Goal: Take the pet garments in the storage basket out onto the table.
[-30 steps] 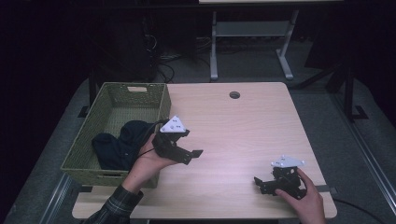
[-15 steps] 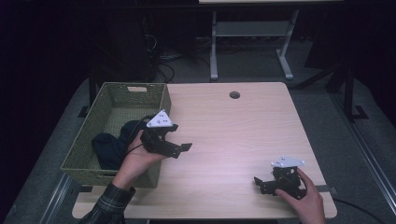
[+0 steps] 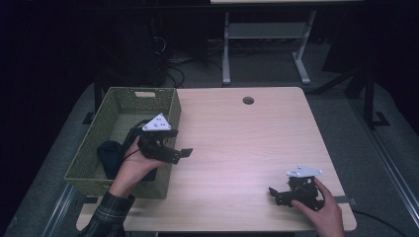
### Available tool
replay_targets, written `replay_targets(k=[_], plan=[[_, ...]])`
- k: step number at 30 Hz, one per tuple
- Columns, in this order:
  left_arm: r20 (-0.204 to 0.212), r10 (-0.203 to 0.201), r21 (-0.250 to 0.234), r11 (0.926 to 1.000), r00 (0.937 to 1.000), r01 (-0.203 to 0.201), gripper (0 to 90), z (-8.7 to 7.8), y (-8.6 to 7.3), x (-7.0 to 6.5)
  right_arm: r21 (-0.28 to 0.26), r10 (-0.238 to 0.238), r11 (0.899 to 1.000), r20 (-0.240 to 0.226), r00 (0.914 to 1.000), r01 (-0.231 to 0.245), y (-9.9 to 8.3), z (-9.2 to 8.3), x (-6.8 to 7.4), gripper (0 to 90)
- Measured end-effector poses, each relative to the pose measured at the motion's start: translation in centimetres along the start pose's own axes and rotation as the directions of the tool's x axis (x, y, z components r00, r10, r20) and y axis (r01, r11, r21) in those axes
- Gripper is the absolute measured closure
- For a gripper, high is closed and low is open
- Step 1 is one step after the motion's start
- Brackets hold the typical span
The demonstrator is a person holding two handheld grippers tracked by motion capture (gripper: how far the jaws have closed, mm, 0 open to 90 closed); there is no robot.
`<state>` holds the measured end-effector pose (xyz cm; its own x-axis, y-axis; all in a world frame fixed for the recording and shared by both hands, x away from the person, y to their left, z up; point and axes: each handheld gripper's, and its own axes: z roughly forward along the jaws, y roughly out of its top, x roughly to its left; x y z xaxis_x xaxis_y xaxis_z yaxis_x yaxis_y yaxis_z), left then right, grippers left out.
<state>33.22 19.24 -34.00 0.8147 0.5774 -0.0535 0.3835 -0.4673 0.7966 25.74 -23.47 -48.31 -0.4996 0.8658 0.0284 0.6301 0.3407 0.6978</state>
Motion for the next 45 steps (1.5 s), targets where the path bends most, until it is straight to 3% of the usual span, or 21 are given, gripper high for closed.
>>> replay_targets(k=[9, 26, 45], plan=[[-0.039, 0.01, 0.017, 0.9998, 0.9992, -0.01, 14.0, -1.1, -0.6, 1.1, 0.0, 0.0, 1.0, 0.0, 1.0, 0.0, 0.0, 0.0, 0.0, 0.0], [-0.11, -0.042, -0.001, 0.9991, 0.9931, 0.042, 18.1, -4.2, -2.0, 3.9, 0.0, 0.0, 1.0, 0.0, 1.0, 0.0, 0.0, 0.0, 0.0, 0.0], [-0.169, -0.055, 0.06, 0.996, 0.9841, 0.066, 22.7, -5.7, -4.0, 6.3, 0.0, 0.0, 1.0, 0.0, 1.0, 0.0, 0.0, 0.0, 0.0, 0.0]])
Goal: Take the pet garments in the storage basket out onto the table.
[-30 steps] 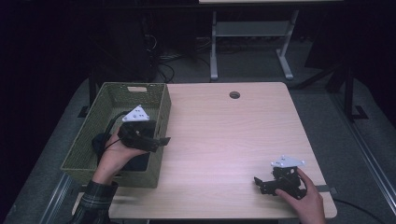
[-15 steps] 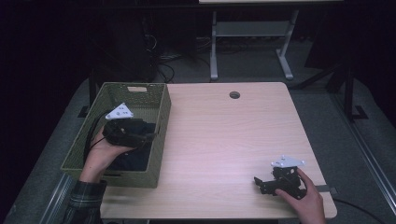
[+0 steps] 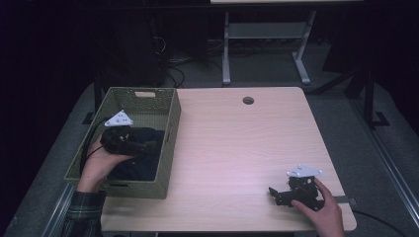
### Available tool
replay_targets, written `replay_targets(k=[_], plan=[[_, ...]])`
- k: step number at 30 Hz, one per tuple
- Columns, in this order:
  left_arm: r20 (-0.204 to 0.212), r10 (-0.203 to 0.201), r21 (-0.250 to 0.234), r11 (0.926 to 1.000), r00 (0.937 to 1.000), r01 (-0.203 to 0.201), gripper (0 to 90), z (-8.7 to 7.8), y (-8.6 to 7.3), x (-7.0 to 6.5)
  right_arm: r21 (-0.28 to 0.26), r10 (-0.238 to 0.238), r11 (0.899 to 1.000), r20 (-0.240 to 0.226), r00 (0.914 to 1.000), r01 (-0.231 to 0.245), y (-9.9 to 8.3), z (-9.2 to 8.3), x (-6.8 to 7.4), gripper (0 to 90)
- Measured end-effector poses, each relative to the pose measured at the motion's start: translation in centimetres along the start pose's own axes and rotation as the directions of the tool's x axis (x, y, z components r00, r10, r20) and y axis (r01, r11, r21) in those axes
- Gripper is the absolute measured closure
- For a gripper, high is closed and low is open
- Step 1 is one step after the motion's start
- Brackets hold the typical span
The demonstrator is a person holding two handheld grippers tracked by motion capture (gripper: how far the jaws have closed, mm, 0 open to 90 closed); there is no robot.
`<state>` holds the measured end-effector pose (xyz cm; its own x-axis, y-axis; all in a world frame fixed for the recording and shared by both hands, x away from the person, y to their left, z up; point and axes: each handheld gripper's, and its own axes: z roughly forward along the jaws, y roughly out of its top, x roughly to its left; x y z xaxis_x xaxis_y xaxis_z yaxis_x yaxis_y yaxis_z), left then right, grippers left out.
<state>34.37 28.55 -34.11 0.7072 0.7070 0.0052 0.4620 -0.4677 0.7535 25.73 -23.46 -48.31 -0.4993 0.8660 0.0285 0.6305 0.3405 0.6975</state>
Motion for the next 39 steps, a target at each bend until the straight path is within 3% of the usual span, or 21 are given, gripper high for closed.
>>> replay_targets(k=[10, 16, 19, 24, 25, 29, 34, 39], plan=[[-0.029, -0.006, 0.049, 0.9988, 0.9996, 0.008, 22.7, 0.1, -0.9, 1.0, 0.0, 0.0, 1.0, 0.0, 1.0, 0.0, 0.0, 0.0, 0.0, 0.0], [-0.049, -0.03, 0.091, 0.9953, 0.9983, 0.034, 22.3, 0.7, -1.7, 1.6, 0.0, 0.0, 1.0, 0.0, 1.0, 0.0, 0.0, 0.0, 0.0, 0.0], [-0.052, -0.023, 0.127, 0.9914, 0.9984, 0.029, 21.9, 1.1, -2.0, 1.7, 0.0, 0.0, 1.0, 0.0, 1.0, 0.0, 0.0, 0.0, 0.0, 0.0], [-0.064, -0.011, 0.187, 0.982, 0.9979, 0.023, 19.3, 1.9, -2.5, 2.0, 0.0, 0.0, 1.0, 0.0, 1.0, 0.0, 0.0, 0.0, 0.0, 0.0], [-0.067, -0.017, 0.21, 0.9772, 0.9976, 0.031, 19.1, 2.2, -2.8, 2.3, 0.0, 0.0, 1.0, 0.0, 1.0, 0.0, 0.0, 0.0, 0.0, 0.0], [-0.076, -0.021, 0.236, 0.971, 0.9969, 0.039, 18.0, 2.5, -3.2, 2.6, 0.0, 0.0, 1.0, 0.0, 1.0, 0.0, 0.0, 0.0, 0.0, 0.0], [-0.059, -0.027, 0.301, 0.9526, 0.9979, 0.043, 19.4, 3.5, -3.9, 2.9, 0.0, 0.0, 1.0, 0.0, 1.0, 0.0, 0.0, 0.0, 0.0, 0.0], [-0.047, -0.04, 0.321, 0.9455, 0.9981, 0.053, 20.5, 4.1, -4.2, 2.8, 0.0, 0.0, 1.0, 0.0, 1.0, 0.0, 0.0, 0.0, 0.0, 0.0]])
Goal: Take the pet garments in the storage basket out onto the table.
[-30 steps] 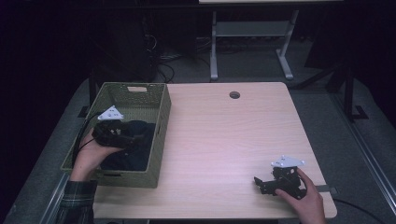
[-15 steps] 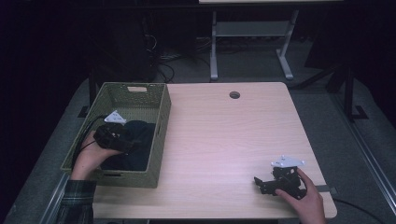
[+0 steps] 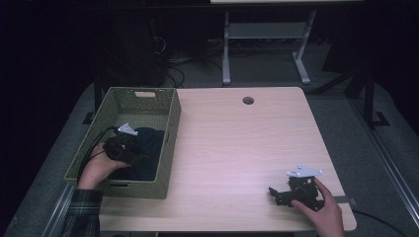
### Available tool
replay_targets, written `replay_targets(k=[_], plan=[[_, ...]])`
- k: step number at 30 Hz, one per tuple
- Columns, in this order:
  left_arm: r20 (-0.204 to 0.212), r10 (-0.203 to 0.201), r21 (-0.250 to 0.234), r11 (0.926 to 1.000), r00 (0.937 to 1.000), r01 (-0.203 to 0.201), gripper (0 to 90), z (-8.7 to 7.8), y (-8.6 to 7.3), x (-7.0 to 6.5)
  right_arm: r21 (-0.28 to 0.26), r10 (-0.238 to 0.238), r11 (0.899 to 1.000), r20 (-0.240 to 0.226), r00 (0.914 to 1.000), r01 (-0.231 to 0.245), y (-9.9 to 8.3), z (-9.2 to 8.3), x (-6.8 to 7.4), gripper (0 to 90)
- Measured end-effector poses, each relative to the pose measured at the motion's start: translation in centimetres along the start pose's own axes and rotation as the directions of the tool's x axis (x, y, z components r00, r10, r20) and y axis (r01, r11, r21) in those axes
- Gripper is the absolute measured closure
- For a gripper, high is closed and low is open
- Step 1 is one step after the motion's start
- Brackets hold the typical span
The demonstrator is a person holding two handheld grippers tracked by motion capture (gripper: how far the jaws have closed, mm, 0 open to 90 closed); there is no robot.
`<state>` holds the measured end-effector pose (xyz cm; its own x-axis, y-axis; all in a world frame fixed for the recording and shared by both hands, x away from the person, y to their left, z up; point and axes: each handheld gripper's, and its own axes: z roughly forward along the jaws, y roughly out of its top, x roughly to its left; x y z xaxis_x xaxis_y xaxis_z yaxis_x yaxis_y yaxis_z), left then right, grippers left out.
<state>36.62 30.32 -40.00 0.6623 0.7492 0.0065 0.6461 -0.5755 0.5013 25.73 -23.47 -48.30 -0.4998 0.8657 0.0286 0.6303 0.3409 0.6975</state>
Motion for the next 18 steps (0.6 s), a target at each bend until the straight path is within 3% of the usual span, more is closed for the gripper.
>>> replay_targets(k=[7, 18], plan=[[-0.015, 0.005, 0.074, 0.9972, 0.9999, -0.004, 20.5, 1.2, -0.1, -0.1, 0.0, 0.0, 1.0, 0.0, 1.0, 0.0, 0.0, 0.0, 0.0, 0.0], [-0.012, 0.035, 0.129, 0.9911, 0.9993, -0.033, 16.9, 2.7, -0.3, -0.4, 0.0, 0.0, 1.0, 0.0, 1.0, 0.0, 0.0, 0.0, 0.0, 0.0]])
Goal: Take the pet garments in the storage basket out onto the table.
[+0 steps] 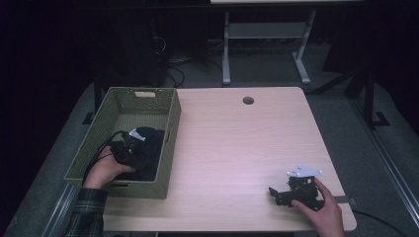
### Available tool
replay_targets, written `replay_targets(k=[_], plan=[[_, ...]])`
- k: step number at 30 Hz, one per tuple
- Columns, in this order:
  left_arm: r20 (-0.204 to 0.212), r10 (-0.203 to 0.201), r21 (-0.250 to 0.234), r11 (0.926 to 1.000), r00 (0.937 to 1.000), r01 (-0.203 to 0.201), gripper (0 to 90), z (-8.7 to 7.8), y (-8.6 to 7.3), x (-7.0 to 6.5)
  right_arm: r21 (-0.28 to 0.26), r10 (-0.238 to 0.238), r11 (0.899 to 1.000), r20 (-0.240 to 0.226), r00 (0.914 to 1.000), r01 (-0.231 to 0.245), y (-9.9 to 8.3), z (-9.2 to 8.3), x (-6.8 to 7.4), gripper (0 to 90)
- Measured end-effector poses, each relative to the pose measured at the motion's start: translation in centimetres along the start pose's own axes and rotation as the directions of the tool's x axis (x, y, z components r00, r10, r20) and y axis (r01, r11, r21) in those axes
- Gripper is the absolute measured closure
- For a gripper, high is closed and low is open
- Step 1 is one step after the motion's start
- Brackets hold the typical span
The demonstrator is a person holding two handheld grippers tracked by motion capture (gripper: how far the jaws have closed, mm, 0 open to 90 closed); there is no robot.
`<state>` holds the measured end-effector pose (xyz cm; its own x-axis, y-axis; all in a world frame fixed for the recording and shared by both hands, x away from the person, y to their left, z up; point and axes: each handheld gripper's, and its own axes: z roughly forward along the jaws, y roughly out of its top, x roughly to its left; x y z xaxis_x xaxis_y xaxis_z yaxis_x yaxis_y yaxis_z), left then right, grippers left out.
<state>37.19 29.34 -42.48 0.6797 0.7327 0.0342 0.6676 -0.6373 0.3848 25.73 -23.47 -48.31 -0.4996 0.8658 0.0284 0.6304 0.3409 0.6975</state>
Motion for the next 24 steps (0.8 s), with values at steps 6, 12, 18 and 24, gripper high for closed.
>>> replay_targets(k=[6, 12, 18, 24], plan=[[0.019, -0.015, 0.039, 0.9991, 0.9997, 0.015, 34.1, 0.1, 0.0, 0.2, 0.0, 0.0, 1.0, 0.0, 1.0, 0.0, 0.0, 0.0, 0.0, 0.0], [0.039, -0.05, 0.062, 0.9969, 0.998, 0.048, 61.8, 0.0, 0.0, 0.2, 0.0, 0.0, 1.0, 0.0, 1.0, 0.0, 0.0, 0.0, 0.0, 0.0], [0.065, -0.106, 0.067, 0.9925, 0.9922, 0.102, 73.4, -0.6, 0.2, 0.6, 0.0, 0.001, 1.0, 0.0, 1.0, -0.001, 0.0, 0.0, 0.0, 0.0], [0.085, -0.129, 0.001, 0.9915, 0.9879, 0.13, 73.9, -1.7, 0.2, 1.1, 0.0, 0.001, 1.0, 0.0, 1.0, -0.001, 0.0, 0.0, 0.0, 0.0]])
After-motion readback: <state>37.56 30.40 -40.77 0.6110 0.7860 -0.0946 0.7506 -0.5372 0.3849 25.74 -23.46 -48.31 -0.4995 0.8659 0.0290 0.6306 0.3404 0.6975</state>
